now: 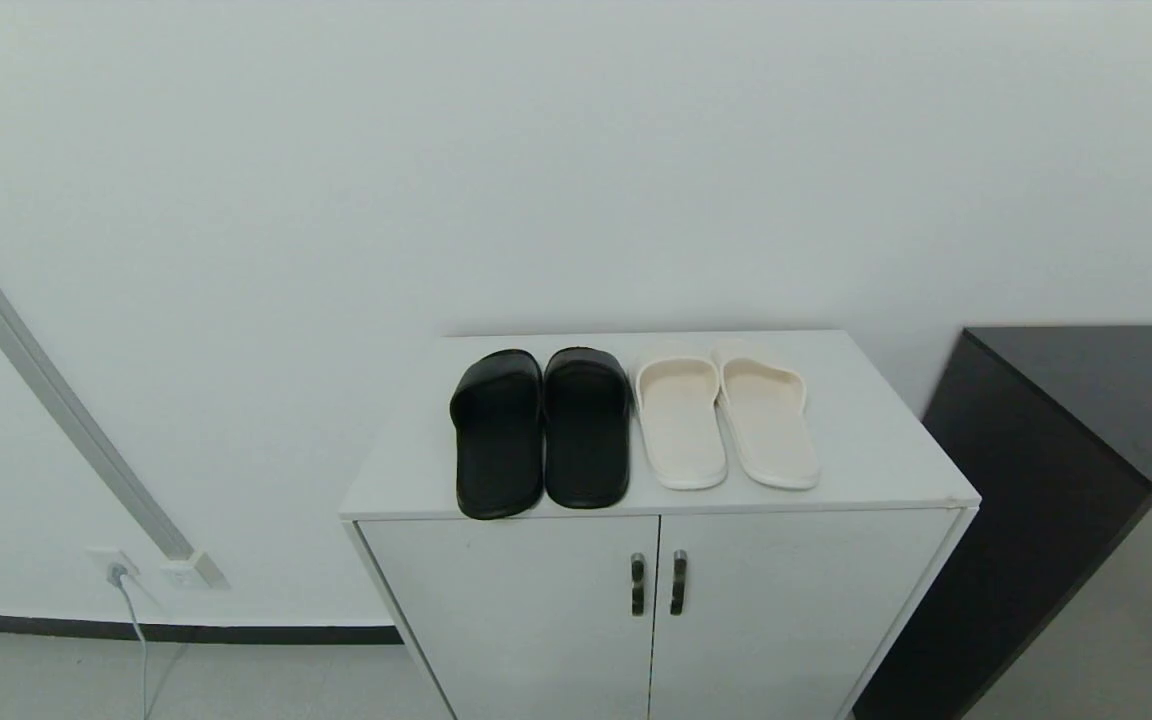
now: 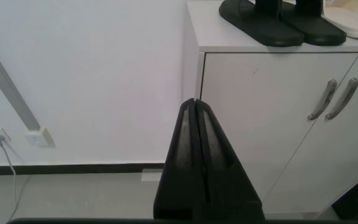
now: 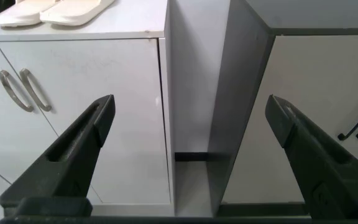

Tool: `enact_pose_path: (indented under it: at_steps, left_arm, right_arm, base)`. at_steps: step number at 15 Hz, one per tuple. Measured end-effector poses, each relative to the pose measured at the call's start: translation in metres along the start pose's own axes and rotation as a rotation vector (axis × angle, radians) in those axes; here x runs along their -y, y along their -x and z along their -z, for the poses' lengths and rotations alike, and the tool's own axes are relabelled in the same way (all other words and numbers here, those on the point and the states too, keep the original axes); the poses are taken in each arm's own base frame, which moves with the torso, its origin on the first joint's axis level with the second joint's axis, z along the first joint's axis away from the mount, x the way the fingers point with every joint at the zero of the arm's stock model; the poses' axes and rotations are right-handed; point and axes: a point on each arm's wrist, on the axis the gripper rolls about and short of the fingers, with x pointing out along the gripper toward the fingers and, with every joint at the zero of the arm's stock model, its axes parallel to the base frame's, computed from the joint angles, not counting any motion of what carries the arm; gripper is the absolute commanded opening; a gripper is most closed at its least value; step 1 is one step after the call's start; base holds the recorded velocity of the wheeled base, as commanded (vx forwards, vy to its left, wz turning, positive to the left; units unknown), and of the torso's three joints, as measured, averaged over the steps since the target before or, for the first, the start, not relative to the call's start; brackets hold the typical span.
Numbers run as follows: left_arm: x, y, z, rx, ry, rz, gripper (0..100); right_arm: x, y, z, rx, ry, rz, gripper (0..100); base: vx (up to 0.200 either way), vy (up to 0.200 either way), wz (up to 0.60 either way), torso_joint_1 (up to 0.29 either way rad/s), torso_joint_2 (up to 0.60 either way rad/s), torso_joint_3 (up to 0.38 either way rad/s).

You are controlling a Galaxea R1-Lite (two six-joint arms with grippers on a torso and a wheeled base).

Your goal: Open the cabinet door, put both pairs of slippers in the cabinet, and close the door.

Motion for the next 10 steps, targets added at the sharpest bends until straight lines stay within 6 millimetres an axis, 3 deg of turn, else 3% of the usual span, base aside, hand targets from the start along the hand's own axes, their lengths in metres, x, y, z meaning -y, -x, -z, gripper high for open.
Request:
enact_pose_path:
  at_steps: [10]
  left_arm:
    - [0.0,0.0,0.0,0.0,0.002,0.0,0]
  right_arm:
    - [-0.0002,0.0001,-0.0008,0.006,0.025,-0.014,100]
  base:
    - [0.0,0.0,0.0,0.0,0.0,0.0]
